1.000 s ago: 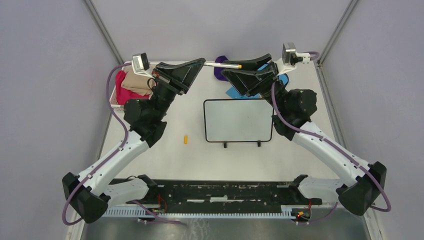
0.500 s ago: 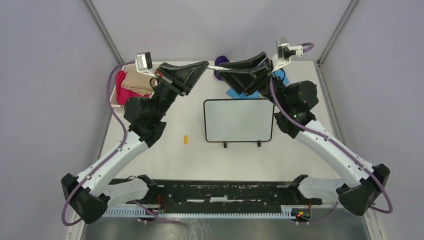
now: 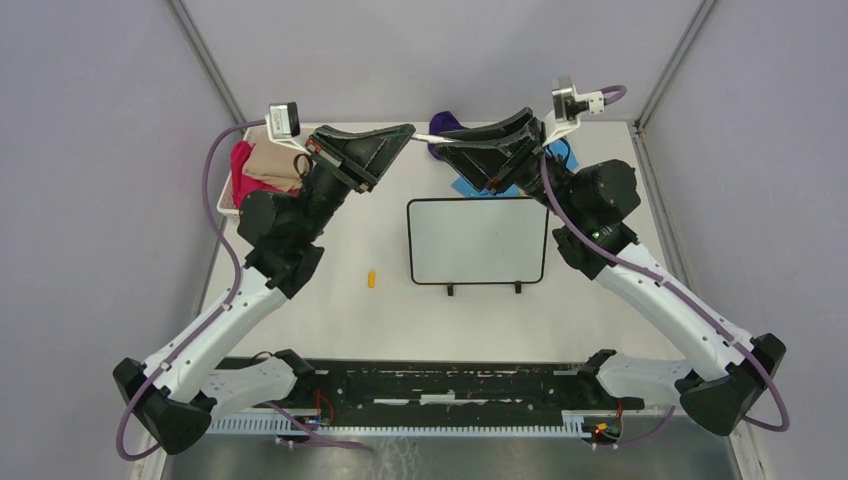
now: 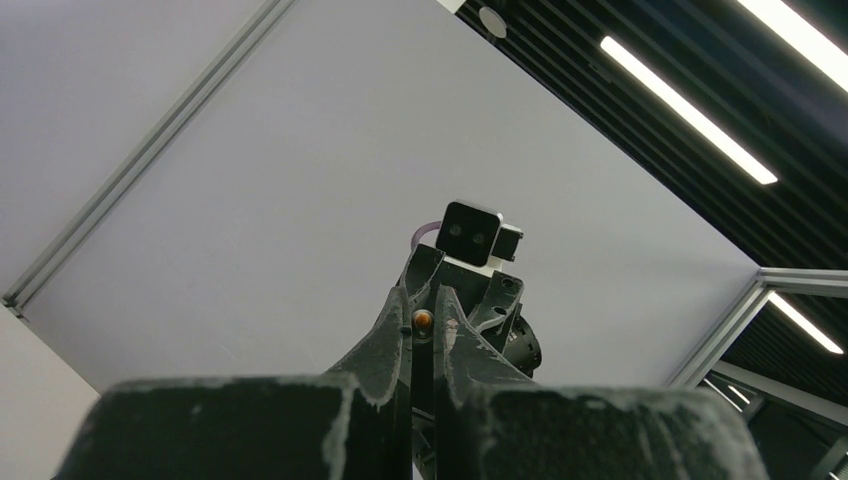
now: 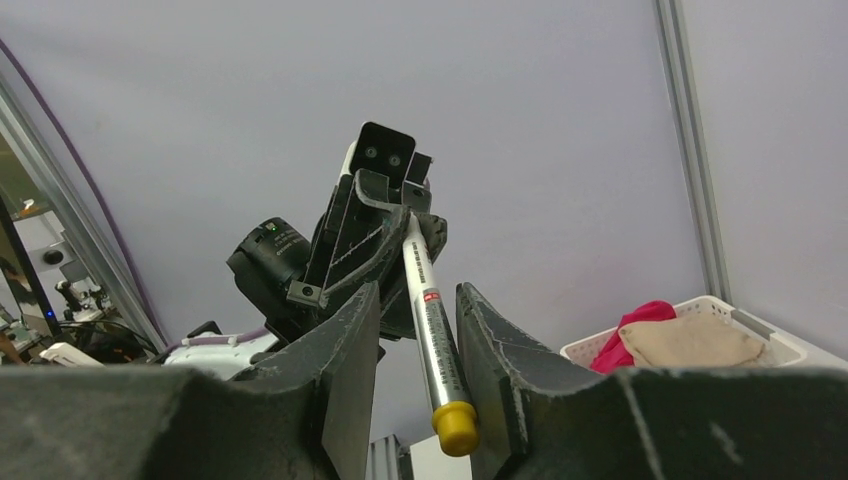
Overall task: Write a sentence on the whiteboard
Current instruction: Adjust the whiteboard marker.
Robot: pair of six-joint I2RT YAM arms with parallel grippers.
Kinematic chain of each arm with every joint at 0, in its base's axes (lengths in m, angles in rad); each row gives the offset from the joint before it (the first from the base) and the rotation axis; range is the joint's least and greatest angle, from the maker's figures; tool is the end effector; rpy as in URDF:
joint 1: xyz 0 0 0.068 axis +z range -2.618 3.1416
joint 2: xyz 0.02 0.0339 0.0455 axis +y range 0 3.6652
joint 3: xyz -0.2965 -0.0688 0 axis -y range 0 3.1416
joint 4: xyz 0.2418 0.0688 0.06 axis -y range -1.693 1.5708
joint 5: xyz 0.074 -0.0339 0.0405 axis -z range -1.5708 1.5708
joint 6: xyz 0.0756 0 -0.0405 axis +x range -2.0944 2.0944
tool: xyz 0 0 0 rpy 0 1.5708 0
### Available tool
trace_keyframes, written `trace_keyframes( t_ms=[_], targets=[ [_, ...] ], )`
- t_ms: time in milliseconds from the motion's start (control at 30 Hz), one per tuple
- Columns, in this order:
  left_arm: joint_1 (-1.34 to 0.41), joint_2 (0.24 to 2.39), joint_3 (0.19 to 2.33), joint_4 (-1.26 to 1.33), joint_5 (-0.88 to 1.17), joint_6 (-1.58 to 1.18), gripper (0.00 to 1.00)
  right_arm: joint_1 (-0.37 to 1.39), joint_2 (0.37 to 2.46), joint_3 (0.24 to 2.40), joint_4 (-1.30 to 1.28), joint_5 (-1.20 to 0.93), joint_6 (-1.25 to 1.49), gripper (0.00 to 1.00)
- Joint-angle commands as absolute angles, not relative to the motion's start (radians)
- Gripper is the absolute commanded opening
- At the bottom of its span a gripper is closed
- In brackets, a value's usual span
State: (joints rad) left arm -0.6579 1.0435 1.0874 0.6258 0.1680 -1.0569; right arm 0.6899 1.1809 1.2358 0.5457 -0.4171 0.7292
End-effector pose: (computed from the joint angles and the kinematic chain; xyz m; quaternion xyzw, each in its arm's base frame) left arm 0.1712 -0.1483 0.5325 -0.0120 0.4403 -0.7022 0.5594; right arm 0.1838 0.1913 0.5418 -0.1742 0.4597 0.6371 0.5937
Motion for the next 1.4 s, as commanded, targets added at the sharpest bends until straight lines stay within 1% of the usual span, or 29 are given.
trace_keyframes(
  t_ms=[0,67,133,233,300,433,633,933,1133,1300,1367],
  targets=[
    [-0.661,1.021,1.122,0.617,0.182,-1.011,0.02,0.69,1.149,1.234,0.626,-0.4,0.741,0.39],
    [-0.661,1.018,1.114,0.624,0.176,-1.015,0.02,0.689,1.15,1.23,0.638,-0.399,0.751,0.39],
    [-0.661,1.015,1.106,0.63,0.172,-1.017,0.02,0.689,1.154,1.229,0.647,-0.397,0.759,0.36],
    [-0.661,1.014,1.105,0.631,0.17,-1.017,0.02,0.69,1.158,1.227,0.66,-0.407,0.77,0.27],
    [-0.662,1.015,1.106,0.632,0.169,-1.016,0.02,0.69,1.16,1.227,0.667,-0.41,0.777,0.24],
    [-0.661,1.018,1.105,0.631,0.168,-1.021,0.02,0.69,1.158,1.219,0.682,-0.412,0.785,0.27],
    [-0.661,1.023,1.098,0.634,0.167,-1.03,0.02,0.689,1.155,1.196,0.738,-0.416,0.805,0.28],
    [-0.661,1.033,1.105,0.635,0.172,-1.035,0.02,0.689,1.157,1.192,0.766,-0.435,0.814,0.21],
    [-0.661,1.041,1.104,0.634,0.179,-1.042,0.02,0.69,1.161,1.191,0.792,-0.448,0.831,0.23],
    [-0.661,1.045,1.11,0.629,0.184,-1.046,0.02,0.689,1.162,1.194,0.792,-0.472,0.833,0.29],
    [-0.661,1.044,1.112,0.623,0.182,-1.052,0.02,0.69,1.156,1.194,0.783,-0.474,0.828,0.29]
  ],
)
